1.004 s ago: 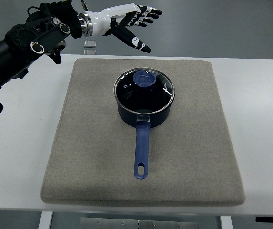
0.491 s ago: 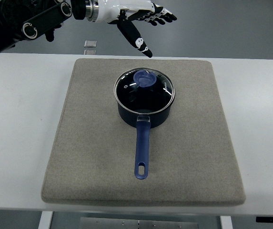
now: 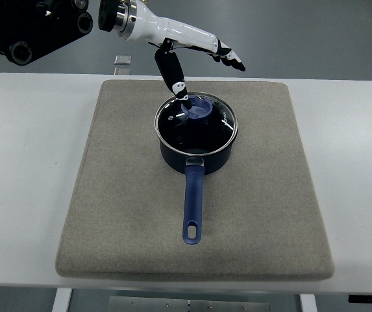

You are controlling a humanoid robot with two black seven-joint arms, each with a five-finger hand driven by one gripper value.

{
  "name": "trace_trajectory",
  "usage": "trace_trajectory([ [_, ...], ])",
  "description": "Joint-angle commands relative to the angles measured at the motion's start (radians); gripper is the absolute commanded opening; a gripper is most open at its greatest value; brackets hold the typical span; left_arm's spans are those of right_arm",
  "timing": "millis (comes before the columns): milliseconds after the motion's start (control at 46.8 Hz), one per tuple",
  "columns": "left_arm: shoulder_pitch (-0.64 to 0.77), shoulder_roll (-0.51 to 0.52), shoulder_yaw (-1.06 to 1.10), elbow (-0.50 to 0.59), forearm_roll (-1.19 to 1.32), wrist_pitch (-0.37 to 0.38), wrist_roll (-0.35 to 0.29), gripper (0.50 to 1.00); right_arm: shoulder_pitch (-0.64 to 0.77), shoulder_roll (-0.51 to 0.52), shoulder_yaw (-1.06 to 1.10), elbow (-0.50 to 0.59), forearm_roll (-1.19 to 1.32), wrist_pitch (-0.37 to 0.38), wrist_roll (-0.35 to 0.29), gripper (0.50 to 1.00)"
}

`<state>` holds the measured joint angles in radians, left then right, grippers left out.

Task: Open pot lid and place left with left hand
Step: 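Lower the left hand onto the blue knob of the glass lid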

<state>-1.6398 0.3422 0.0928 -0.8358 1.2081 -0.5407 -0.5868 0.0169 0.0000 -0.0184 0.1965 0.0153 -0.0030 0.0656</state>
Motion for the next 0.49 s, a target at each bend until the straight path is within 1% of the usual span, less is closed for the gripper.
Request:
trace_trajectory([
  [0,-0.005,0.000,-0.001,-0.002,0.067,0.002,-0.024,0.975,0.000,0.000,0.000,0.000,0.000,0.000,0.000,0.917],
  [192,-0.012,-0.002,0.002,-0.002,0.088,-0.001,-0.024,0.975,0.000,0.000,0.000,0.000,0.000,0.000,0.000,0.917],
  [278,-0.015,-0.002,0.021,-0.006,0.145,-0.001,-0.024,0.973,0.000,0.000,0.000,0.000,0.000,0.000,0.000,0.917],
  [342,-0.026,0.000,0.050,-0.016,0.206,0.002,-0.024,0.958,0.000,0.000,0.000,0.001,0.000,0.000,0.000,0.917],
  [470,-0.031,0.000,0.065,-0.019,0.263,0.015,-0.024,0.958,0.000,0.000,0.000,0.000,0.000,0.000,0.000,0.917],
])
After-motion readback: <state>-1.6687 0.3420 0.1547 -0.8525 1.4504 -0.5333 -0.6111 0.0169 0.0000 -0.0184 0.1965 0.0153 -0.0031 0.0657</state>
